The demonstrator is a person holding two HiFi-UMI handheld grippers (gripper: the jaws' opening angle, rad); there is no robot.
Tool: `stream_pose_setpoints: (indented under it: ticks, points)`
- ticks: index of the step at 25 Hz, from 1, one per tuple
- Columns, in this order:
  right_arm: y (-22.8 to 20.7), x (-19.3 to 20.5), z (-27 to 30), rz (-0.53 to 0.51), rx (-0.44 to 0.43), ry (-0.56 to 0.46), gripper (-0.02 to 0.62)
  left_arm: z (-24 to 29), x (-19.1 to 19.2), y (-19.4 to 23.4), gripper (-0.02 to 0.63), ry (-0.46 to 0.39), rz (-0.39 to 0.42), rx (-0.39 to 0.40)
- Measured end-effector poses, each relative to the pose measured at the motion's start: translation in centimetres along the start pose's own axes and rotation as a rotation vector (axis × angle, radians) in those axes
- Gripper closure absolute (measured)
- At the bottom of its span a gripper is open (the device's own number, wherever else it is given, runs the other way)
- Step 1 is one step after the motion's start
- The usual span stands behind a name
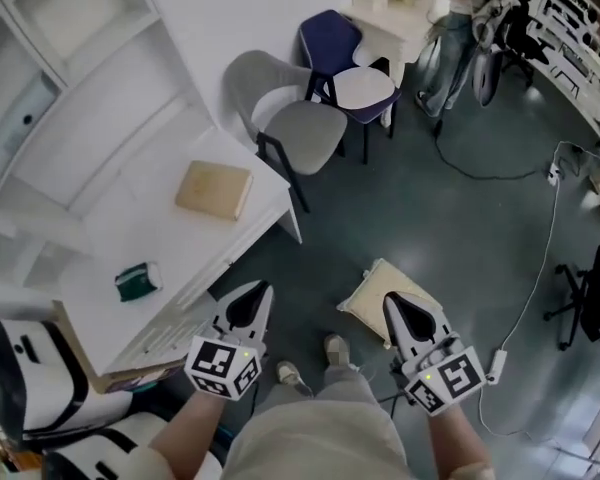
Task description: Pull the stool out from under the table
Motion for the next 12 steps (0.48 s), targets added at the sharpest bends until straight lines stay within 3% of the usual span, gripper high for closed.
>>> stream_pose_setpoints:
  ticks: [3, 12]
  points:
    - [2.5, -1.3, 1.0, -0.018, -0.074, -0.006, 0.574, -3.4, -1.0, 1.1, 0.568, -0.064, -0.063, -0.028]
    - [6.5, -4.4, 2.5, -0.115, -0.146, -0.025, 0.574, -9.3, -2.4, 1.7, 0.568, -0.124, -0.082, -0.147]
Point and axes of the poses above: the fingertips, and each gripper's own axes: z forward along the fingers, y to its left, x out of its underside, the point moved 5 cm from there along -z, backward along the fingers, and after that the axes turned 14 degrees about y, right-handed, at the moved point
